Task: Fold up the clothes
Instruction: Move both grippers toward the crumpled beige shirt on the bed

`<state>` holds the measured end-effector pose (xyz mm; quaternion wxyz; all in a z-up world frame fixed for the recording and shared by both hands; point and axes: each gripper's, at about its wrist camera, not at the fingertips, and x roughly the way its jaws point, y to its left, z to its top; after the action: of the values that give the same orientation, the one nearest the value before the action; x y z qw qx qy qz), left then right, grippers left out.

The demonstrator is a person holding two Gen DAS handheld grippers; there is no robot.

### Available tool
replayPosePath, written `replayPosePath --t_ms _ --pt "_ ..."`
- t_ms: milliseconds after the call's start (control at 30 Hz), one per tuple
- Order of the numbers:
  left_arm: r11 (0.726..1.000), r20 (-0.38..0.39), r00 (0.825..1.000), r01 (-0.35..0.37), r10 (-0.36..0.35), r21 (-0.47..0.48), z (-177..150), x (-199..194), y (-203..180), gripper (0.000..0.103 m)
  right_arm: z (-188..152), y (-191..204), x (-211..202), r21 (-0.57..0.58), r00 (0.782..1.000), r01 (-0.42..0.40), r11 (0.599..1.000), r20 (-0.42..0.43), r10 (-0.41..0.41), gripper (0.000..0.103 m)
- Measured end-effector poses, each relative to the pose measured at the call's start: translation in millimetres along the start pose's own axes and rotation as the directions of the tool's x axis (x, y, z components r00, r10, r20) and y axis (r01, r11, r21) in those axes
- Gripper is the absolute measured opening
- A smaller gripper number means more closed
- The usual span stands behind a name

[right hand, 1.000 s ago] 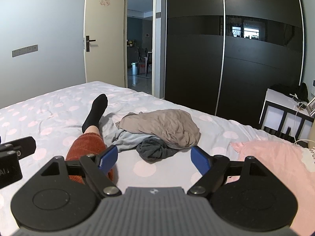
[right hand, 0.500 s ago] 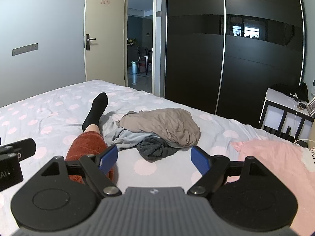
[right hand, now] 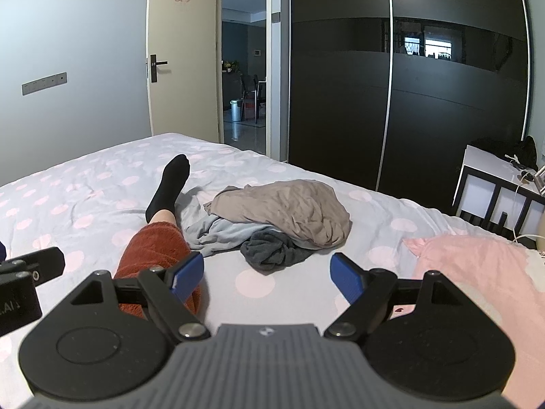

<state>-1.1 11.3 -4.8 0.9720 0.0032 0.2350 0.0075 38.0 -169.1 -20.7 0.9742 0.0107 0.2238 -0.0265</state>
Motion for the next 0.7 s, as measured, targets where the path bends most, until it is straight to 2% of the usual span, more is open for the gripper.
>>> replayPosePath --t_ms 700 --pt "1.000 -0.060 0.998 -0.007 0.006 -0.020 -4.7 12.2 7.0 0.083 -1.8 -3.0 9.6 0.015 0.998 -0.032 0.999 -0.048 0.032 0.083"
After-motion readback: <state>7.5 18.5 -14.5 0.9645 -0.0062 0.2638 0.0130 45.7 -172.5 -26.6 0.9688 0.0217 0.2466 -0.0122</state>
